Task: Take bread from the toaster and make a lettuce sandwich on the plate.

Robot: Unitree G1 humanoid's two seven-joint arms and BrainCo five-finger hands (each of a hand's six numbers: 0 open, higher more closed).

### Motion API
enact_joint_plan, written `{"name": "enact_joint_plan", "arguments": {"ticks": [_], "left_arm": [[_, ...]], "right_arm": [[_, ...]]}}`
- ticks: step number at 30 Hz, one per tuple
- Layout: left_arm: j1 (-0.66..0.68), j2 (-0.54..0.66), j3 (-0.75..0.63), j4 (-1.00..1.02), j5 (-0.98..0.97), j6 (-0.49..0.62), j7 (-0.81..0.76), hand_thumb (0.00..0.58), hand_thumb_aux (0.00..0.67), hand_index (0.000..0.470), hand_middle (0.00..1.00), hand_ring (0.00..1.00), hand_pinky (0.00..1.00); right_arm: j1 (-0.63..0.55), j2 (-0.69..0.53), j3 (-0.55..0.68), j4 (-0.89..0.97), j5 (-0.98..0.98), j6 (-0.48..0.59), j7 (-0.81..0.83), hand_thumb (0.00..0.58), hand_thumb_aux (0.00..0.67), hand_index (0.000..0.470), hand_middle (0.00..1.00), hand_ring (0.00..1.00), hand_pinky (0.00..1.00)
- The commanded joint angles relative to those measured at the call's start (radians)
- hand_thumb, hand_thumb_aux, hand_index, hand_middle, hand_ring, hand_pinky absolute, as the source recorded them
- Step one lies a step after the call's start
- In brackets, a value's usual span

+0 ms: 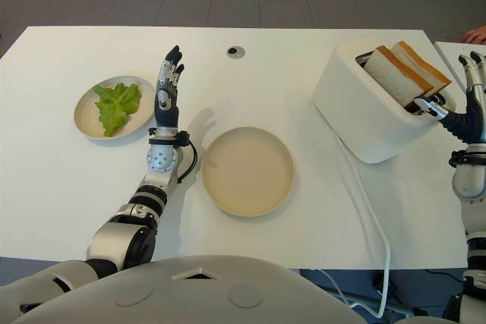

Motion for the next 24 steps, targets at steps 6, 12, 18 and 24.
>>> {"name": "enact_joint_plan", "arguments": {"ticks": [6,12,18,24], "left_arm": [[0.050,0.005,0.001,0.019,0.004,0.020,-0.007,0.000,0.000,0.000,0.00,0.00,0.00],[0.052,0.003,0.000,0.015,0.003,0.020,-0.010,0.000,0.000,0.000,0.00,0.00,0.00],[0.060,0.004,-0.001,0.001,0.000,0.021,-0.018,0.000,0.000,0.000,0.00,0.00,0.00],[0.075,0.003,-0.001,-0.019,-0.003,0.024,-0.026,0.000,0.000,0.000,0.00,0.00,0.00]], "right_arm": [[-0.065,-0.012,0.026,0.154,0.035,-0.032,-0.015,0.000,0.000,0.000,0.00,0.00,0.00],[-0.112,-0.037,0.101,0.239,-0.016,0.007,-0.023,0.000,0.000,0.000,0.00,0.00,0.00],[-0.171,-0.059,0.168,0.325,-0.021,0.017,-0.020,0.000,0.000,0.000,0.00,0.00,0.00],[-0.161,-0.061,0.201,0.214,-0.017,0.016,0.002,0.000,0.000,0.000,0.00,0.00,0.00]]}}
